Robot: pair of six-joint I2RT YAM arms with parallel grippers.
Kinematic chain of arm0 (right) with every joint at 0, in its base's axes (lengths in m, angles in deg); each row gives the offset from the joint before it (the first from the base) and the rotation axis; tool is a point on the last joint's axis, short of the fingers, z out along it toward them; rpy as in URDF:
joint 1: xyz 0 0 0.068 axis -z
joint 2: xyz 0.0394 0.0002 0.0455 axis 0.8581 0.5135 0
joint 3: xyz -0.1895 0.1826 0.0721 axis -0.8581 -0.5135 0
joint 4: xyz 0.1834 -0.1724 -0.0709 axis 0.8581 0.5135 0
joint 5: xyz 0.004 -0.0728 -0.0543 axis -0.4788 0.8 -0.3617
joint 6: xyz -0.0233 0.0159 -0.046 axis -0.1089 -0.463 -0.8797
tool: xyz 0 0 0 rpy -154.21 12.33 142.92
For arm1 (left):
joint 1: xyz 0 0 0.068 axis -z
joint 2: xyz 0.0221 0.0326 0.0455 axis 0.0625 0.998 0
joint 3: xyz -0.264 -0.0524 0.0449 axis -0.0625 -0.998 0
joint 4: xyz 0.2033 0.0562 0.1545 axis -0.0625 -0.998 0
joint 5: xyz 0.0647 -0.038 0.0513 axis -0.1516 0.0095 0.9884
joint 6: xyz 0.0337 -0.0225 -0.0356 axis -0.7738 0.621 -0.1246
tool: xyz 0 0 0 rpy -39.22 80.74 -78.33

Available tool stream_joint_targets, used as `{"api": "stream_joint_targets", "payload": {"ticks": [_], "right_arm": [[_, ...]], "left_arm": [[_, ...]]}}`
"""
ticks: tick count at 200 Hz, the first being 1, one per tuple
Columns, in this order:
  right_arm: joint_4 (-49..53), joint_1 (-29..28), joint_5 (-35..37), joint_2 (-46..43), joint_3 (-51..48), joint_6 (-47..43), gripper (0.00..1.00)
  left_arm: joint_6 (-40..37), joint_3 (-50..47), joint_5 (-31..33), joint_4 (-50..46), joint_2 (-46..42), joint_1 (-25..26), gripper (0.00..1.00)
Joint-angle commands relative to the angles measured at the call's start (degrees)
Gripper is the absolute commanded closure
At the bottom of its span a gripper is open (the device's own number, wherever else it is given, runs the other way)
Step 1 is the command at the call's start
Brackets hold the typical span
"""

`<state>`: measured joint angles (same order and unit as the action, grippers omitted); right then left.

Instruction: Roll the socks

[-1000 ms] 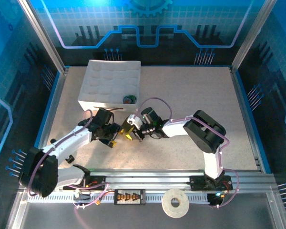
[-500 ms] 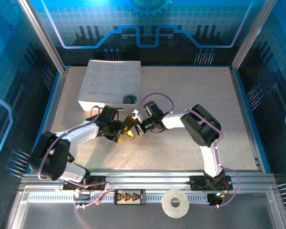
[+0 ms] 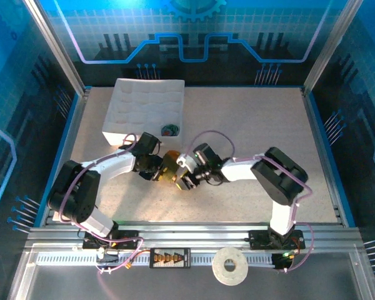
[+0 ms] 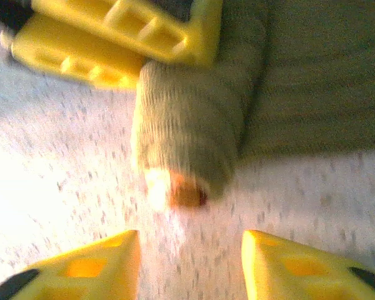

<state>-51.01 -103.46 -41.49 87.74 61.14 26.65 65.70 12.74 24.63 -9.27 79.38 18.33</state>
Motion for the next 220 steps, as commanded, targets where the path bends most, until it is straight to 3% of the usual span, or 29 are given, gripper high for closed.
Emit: {"api": "stream_joint_targets", "payload": {"ticks": [1, 41, 89, 134, 167, 190, 220], "right_arm": [[-10.5, -3.4, 11.7, -8.0, -6.7, -9.3, 0.47], [-10.6, -12.7, 24.9, -11.3, -7.5, -20.2, 0.43], [-12.4, -19.9, 36.7, -4.9, -2.7, -25.4, 0.4], [-10.0, -20.8, 35.5, -0.1, 1.5, -26.2, 0.44], [-7.7, -20.7, 37.1, 2.8, 3.0, -25.4, 0.54], [-4.4, -19.9, 37.3, 5.3, 5.5, -23.4, 0.76], [0.7, -17.5, 35.2, 7.2, 5.7, -18.1, 0.9]], "left_arm": [[1.4, -4.5, 0.7, -19.1, 2.2, 0.4, 0.79], [3.4, -4.4, -1.6, -22.5, -0.1, 1.0, 0.8], [3.9, -2.3, -1.8, -22.2, 2.0, 0.8, 0.8], [2.5, -0.3, -2.1, -21.6, 5.2, 0.2, 0.8], [1.7, 0.3, -2.9, -20.9, 5.7, -0.1, 0.8], [1.3, 0.5, -3.3, -19.9, 4.4, -0.1, 0.78], [0.4, 2.0, -3.1, -20.7, 0.2, -0.1, 0.68]]}}
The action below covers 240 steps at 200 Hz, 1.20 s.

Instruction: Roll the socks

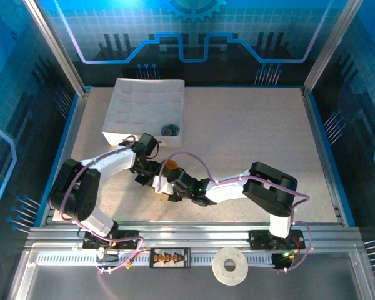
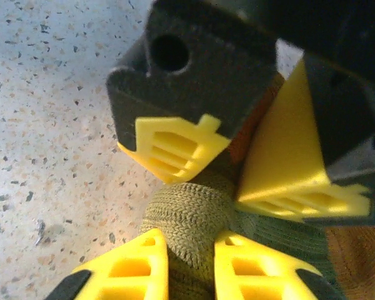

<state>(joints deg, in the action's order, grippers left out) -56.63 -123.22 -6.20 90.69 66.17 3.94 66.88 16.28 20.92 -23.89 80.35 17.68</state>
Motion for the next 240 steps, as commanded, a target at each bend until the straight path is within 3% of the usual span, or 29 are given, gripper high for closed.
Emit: {"api": "stream_joint_targets", "payload": {"ticks": [1, 38, 69, 112, 143, 205, 240], "right_arm": [[6.5, 2.4, -0.1, 4.3, 0.7, 4.7, 0.9], [10.2, 5.2, -8.6, 4.3, -0.5, 9.3, 0.98], [11.7, 7.2, -13.9, 4.9, -0.7, 12.5, 1.0], [14.6, 10.6, -20.8, 6.6, 1.6, 16.6, 1.0], [15.8, 13.9, -26.7, 8.2, 3.2, 20.8, 1.0], [17.4, 20.3, -41.9, 13.4, 6.3, 29.7, 1.0], [18.2, 22.9, -46.3, 16.4, 8.3, 35.5, 1.0]], "left_arm": [[-0.8, -1.4, 0.7, -6.2, -1.0, 0.5, 0.68], [-0.5, -1.1, 0.8, -7.6, -6.9, 0.1, 0.47], [0.7, -1.1, 2.5, -7.1, -12.2, -0.7, 0.36], [1.4, -3.8, 4.8, -5.8, -18.8, -2.4, 0.33], [1.3, -8.1, 3.4, 1.5, -20.1, -2.7, 0.33], [-4.9, -7.5, 4.2, 14.5, -13.4, -2.8, 0.33], [-6.2, -7.3, 5.2, 13.0, -9.3, -2.6, 0.38]]}}
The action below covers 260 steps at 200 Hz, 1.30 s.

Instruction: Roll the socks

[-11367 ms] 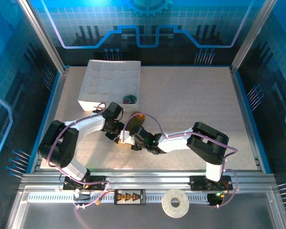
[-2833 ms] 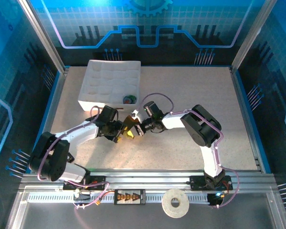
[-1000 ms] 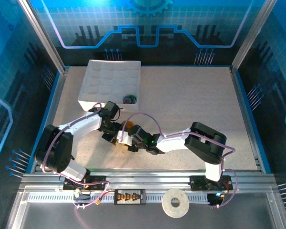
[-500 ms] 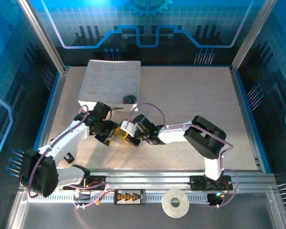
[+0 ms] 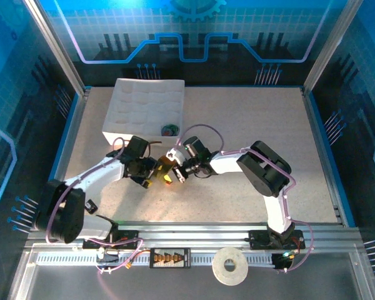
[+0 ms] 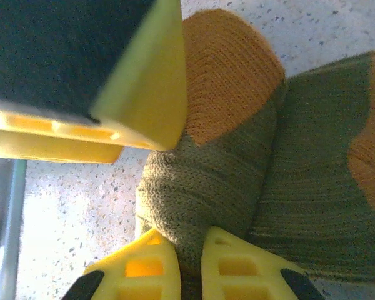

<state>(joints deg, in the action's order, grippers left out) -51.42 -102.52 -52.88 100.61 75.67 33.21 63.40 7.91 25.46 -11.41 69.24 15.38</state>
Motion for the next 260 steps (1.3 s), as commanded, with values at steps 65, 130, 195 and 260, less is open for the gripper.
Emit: {"api": "stream_joint_targets", "payload": {"ticks": [65, 130, 195, 260], "right_arm": [[13.7, 2.7, -2.1, 7.0, 0.3, 7.6, 0.95], [0.9, -3.6, 16.0, -11.6, -10.6, -10.2, 0.56], [-11.2, -16.5, 39.9, -19.4, -18.0, -31.7, 0.4], [-9.6, -22.1, 46.8, -10.8, -10.1, -36.2, 0.41]], "left_arm": [[-3.8, 4.1, 4.1, -5.2, 12.4, -0.2, 0.56], [-1.0, 1.2, 3.3, -16.8, 14.7, -0.1, 0.7], [-0.9, 1.2, -0.3, -21.2, 11.2, 0.0, 0.69], [-1.4, 4.7, -0.8, -20.8, 14.8, 0.1, 0.7]]}}
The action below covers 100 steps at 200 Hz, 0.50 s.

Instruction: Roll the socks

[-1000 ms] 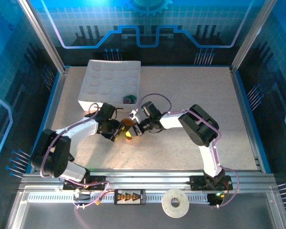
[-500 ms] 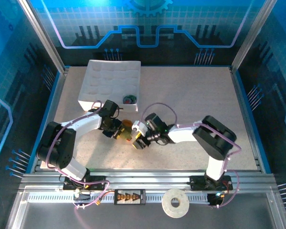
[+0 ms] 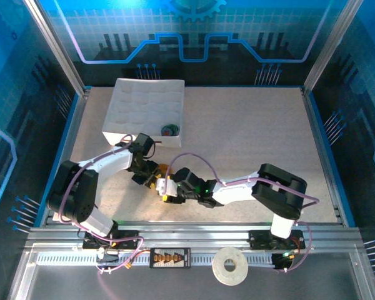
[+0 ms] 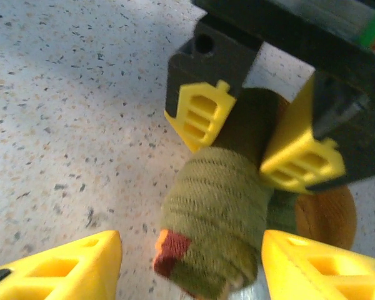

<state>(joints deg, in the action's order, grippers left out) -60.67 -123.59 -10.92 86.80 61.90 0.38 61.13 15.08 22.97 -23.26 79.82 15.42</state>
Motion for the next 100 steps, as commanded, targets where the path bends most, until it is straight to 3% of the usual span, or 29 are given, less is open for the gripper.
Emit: {"api": "stream_joint_targets", "payload": {"ticks": [1, 28, 56, 76, 100], "right_arm": [[-0.3, -1.1, 5.0, 3.2, 4.0, -3.4, 0.41], [2.4, -1.0, 8.3, 7.3, 6.8, -3.1, 0.47], [5.7, 0.5, 8.5, 9.3, 7.6, 0.7, 0.8], [9.7, 2.3, 4.5, 9.2, 7.3, 4.9, 0.92], [12.9, 4.3, -1.9, 9.1, 6.5, 9.0, 0.98]], "left_arm": [[0.8, -2.5, 1.6, -9.0, 4.3, 0.1, 0.7], [0.7, -1.9, 1.2, -8.8, 4.3, 0.0, 0.7], [0.3, -1.0, 1.4, -9.4, 2.5, 0.1, 0.68], [0.6, -0.2, 1.7, -9.8, -0.5, -0.1, 0.59], [1.5, 1.0, 2.3, -10.5, -4.3, -0.3, 0.44]]}}
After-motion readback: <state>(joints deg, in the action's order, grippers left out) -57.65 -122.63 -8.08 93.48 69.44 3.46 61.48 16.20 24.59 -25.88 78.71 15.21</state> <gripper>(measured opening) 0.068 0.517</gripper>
